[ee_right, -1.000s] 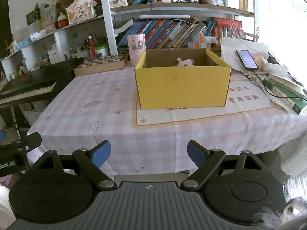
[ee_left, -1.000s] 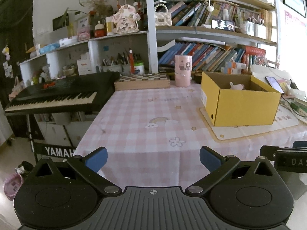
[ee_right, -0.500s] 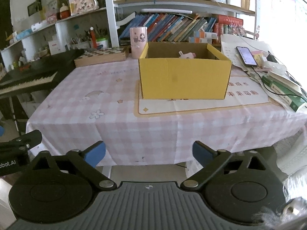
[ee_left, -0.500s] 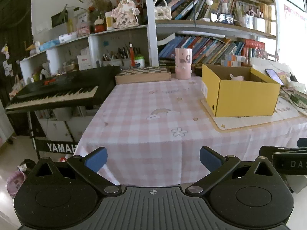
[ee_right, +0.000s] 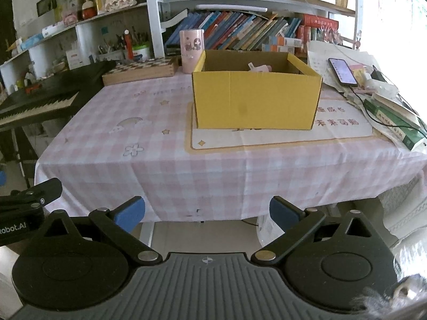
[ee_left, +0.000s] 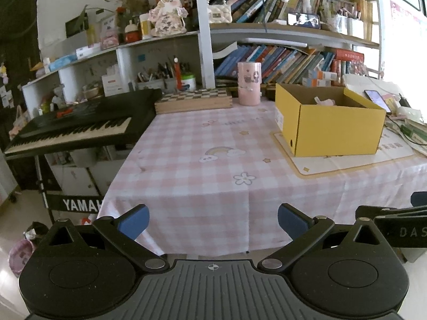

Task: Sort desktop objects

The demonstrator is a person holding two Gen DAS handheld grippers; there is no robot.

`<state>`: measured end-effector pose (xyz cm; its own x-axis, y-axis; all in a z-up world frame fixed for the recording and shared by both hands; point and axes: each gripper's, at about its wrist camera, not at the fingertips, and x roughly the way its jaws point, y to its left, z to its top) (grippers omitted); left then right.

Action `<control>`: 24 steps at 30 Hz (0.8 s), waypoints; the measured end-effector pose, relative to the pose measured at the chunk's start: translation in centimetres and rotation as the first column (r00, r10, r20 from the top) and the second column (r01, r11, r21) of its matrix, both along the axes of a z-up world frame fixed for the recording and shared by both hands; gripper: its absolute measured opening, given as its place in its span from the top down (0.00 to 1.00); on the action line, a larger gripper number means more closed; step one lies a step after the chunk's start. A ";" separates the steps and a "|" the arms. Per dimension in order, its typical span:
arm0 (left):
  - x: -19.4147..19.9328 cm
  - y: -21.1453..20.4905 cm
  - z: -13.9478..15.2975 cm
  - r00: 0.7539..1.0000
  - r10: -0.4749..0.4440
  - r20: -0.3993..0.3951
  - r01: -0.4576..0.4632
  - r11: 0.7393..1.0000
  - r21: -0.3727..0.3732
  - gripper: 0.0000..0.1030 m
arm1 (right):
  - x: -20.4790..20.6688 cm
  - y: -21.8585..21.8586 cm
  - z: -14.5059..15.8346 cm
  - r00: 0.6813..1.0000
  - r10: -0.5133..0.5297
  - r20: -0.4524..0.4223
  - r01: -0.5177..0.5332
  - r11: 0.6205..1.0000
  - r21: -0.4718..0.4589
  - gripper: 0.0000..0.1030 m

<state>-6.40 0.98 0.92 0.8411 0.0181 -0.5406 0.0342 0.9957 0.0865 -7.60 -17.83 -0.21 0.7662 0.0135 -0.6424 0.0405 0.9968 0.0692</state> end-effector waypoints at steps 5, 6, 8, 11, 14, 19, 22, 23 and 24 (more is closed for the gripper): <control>0.0 -0.1 0.0 1.000 -0.007 -0.002 0.007 1.000 0.001 0.00 | 0.0 0.0 0.0 1.000 0.005 -0.004 -0.005 1.000 -0.001 0.02; -0.1 -0.1 0.0 1.000 -0.008 -0.002 0.008 1.000 0.000 0.00 | 0.0 0.0 0.0 1.000 0.005 -0.006 -0.005 1.000 -0.001 0.02; 0.0 -0.1 0.0 1.000 -0.011 -0.005 0.011 1.000 -0.001 0.00 | 0.0 0.0 -0.1 1.000 0.004 -0.010 -0.004 1.000 0.000 0.02; 0.0 -0.2 0.0 1.000 -0.011 -0.010 0.011 1.000 -0.002 0.00 | 0.1 0.0 -0.2 1.000 0.005 -0.016 -0.004 1.000 0.002 0.01; 0.0 -0.2 0.0 1.000 -0.011 -0.011 0.011 1.000 -0.002 0.00 | 0.1 0.0 -0.2 1.000 0.005 -0.017 -0.005 1.000 0.003 0.01; 0.1 -0.2 0.0 1.000 -0.016 -0.010 0.016 1.000 -0.005 0.00 | 0.1 0.0 -0.2 1.000 0.005 -0.019 -0.005 1.000 0.003 0.01; 0.1 -0.4 0.1 1.000 -0.026 -0.007 0.026 1.000 -0.012 0.00 | 0.0 -0.1 -0.3 1.000 0.006 -0.021 -0.006 1.000 0.003 0.00; 0.0 -0.4 0.1 1.000 -0.031 -0.003 0.031 0.999 -0.017 0.00 | 0.0 -0.1 -0.3 1.000 0.006 -0.020 -0.006 1.000 0.003 0.00; -0.1 -0.5 0.1 0.999 -0.036 0.001 0.036 0.999 -0.022 0.00 | 0.0 0.0 -0.3 1.000 0.006 -0.021 -0.006 1.000 0.003 0.00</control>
